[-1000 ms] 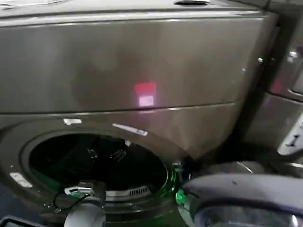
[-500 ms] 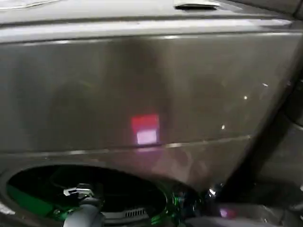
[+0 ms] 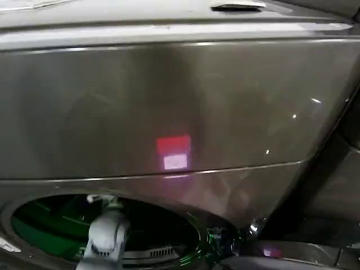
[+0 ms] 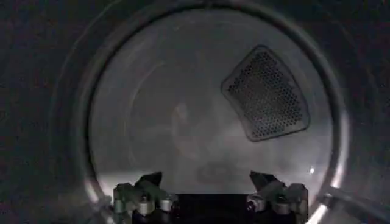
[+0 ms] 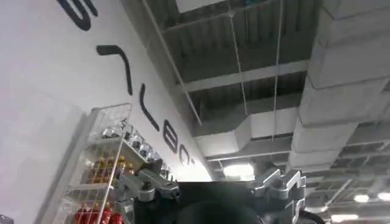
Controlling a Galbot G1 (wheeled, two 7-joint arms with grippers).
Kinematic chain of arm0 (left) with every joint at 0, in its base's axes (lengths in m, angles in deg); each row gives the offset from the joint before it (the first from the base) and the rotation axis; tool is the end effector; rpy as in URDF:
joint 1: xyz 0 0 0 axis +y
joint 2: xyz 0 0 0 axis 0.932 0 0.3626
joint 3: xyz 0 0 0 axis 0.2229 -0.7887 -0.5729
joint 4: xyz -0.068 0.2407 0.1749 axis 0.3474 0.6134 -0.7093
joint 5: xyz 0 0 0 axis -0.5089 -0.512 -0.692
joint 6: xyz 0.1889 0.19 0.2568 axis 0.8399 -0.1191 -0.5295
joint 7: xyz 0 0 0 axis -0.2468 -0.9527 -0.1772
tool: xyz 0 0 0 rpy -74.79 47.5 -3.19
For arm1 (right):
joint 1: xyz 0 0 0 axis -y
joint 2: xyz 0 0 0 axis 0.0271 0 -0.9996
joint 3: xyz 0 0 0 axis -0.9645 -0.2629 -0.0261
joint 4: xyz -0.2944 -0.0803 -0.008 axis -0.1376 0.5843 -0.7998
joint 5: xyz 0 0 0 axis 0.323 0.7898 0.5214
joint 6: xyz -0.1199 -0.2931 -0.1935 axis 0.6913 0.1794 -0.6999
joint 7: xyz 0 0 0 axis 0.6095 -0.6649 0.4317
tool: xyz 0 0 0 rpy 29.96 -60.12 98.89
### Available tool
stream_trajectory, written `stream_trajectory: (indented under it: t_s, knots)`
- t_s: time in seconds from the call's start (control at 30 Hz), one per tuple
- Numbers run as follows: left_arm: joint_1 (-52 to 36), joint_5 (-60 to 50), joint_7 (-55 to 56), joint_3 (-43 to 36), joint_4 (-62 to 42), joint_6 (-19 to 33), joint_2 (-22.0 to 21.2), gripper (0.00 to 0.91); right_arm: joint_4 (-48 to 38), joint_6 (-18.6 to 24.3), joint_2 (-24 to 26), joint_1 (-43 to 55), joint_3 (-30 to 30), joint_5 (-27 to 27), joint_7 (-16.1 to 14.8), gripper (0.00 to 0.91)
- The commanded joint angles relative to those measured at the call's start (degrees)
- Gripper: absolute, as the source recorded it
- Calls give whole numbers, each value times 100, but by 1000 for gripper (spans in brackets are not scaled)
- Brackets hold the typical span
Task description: Grasp the clothes from the dryer.
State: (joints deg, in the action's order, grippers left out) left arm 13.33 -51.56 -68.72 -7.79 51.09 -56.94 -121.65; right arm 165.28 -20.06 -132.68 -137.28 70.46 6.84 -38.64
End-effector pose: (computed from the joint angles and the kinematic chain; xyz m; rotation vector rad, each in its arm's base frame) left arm 0.3988 0.0026 -0.2036 -0.0387 3.0345 0.1164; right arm -0.1402 -0.3539 0.1339 1.4746 1.9953 -0.6422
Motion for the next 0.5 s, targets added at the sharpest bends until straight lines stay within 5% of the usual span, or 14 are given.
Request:
stream_trajectory:
  t_s: [0.03, 0.2, 0.5]
  knots:
    - [-1789, -72, -54, 7, -2183, 211, -18, 907, 7, 27, -4, 51, -53, 18, -59, 907]
    - [-2452, -197, -164, -87, -3115, 292, -1, 907, -26, 25, 10, 89, -107, 29, -82, 907]
    - [-3327, -569, -1588, -661, -4206, -347, 489, 907, -66, 18, 13, 156, -134, 21, -169, 907]
